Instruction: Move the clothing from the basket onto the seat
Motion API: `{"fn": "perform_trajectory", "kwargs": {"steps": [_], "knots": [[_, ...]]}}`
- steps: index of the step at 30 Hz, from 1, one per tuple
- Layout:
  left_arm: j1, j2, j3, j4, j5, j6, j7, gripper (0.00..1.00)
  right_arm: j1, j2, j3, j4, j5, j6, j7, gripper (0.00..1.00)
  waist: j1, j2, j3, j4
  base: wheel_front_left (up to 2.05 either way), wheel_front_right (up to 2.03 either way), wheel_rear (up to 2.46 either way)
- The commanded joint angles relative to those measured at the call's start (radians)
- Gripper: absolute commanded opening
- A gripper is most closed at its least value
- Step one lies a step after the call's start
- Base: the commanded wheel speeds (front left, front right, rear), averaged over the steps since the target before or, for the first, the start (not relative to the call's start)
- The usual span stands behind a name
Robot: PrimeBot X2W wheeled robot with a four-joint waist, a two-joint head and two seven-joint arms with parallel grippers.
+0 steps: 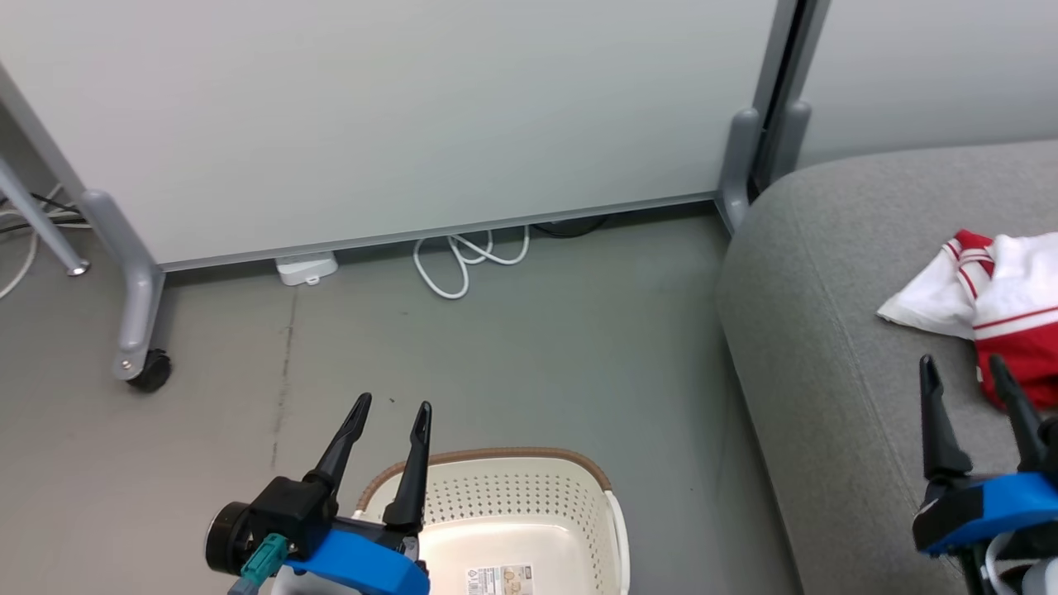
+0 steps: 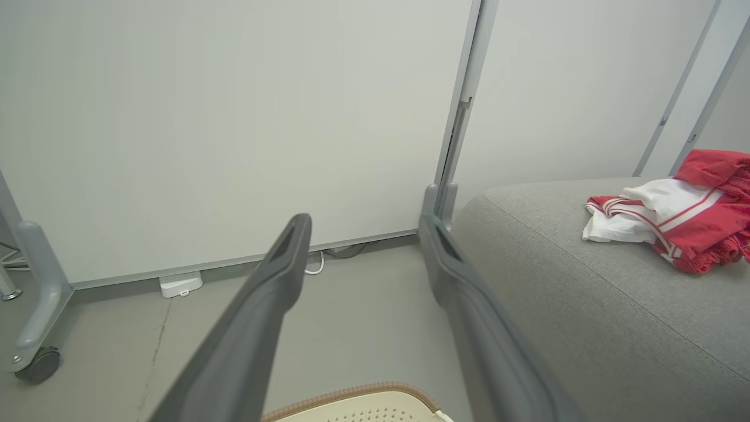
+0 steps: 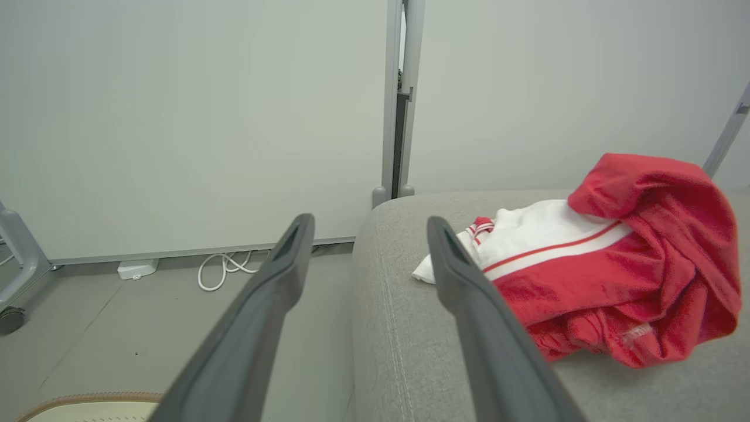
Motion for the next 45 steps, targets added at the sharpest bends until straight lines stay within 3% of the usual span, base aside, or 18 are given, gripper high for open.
{"fn": "perform_trajectory", "kwargs": {"steps": [1,14,30,45], "knots": [[0.015,-0.003,0.016,0.007,0.01,-0.005,-0.005,1.0,0.039,0.023,-0.003,-0.028,-0.015,0.001,-0.001,1.0,0.0003,-0.0001,-0.022,0.03,0.0,0.0,0.0],[0.045,-0.031,0.088,0.07,0.026,-0.018,-0.005,1.0,0.171,0.109,0.029,-0.114,-0.033,0.001,0.007,1.0,0.0003,-0.0001,-0.057,0.098,0.0,0.0,0.0],[0.053,-0.056,0.154,0.136,0.035,-0.022,-0.005,1.0,0.221,0.122,0.067,-0.13,0.0,0.001,0.003,1.0,0.0003,-0.0001,-0.085,0.149,0.0,0.0,0.0],[0.052,-0.059,0.169,0.135,0.053,-0.03,-0.005,1.0,0.23,0.122,0.08,-0.133,0.024,0.001,-0.003,1.0,0.0003,-0.0001,-0.083,0.156,0.0,0.0,0.0]]}}
